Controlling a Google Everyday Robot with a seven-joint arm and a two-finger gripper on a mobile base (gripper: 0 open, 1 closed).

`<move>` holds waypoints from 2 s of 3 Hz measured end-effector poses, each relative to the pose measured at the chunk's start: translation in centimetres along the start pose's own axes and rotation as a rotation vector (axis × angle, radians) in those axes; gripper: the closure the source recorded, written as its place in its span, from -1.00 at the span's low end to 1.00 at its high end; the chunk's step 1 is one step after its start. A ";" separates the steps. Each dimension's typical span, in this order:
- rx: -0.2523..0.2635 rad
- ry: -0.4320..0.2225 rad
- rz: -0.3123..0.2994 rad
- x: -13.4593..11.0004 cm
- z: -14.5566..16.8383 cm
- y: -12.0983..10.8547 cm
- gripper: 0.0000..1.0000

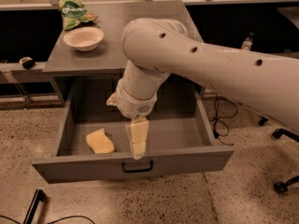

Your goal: Pick sponge from top drawer and place on counter

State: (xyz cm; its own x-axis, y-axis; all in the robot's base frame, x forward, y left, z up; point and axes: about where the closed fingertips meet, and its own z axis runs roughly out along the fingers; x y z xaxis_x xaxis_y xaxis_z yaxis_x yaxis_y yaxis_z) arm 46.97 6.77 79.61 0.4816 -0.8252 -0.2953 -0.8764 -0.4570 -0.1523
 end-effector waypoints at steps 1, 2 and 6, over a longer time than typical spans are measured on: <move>0.048 -0.137 -0.007 2.3 3.3 -3.1 -1.00; 0.050 -0.163 -0.013 2.9 4.5 -3.6 -1.00; 0.017 -0.274 0.182 6.0 8.7 -12.6 -1.00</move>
Offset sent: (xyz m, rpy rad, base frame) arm 0.0383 0.0060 -0.0330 0.1432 0.0201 0.0132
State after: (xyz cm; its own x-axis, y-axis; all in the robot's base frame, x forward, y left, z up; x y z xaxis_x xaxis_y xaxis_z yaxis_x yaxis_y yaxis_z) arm 60.82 10.48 71.54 0.2982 -0.7721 -0.5612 -0.9491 -0.3024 -0.0883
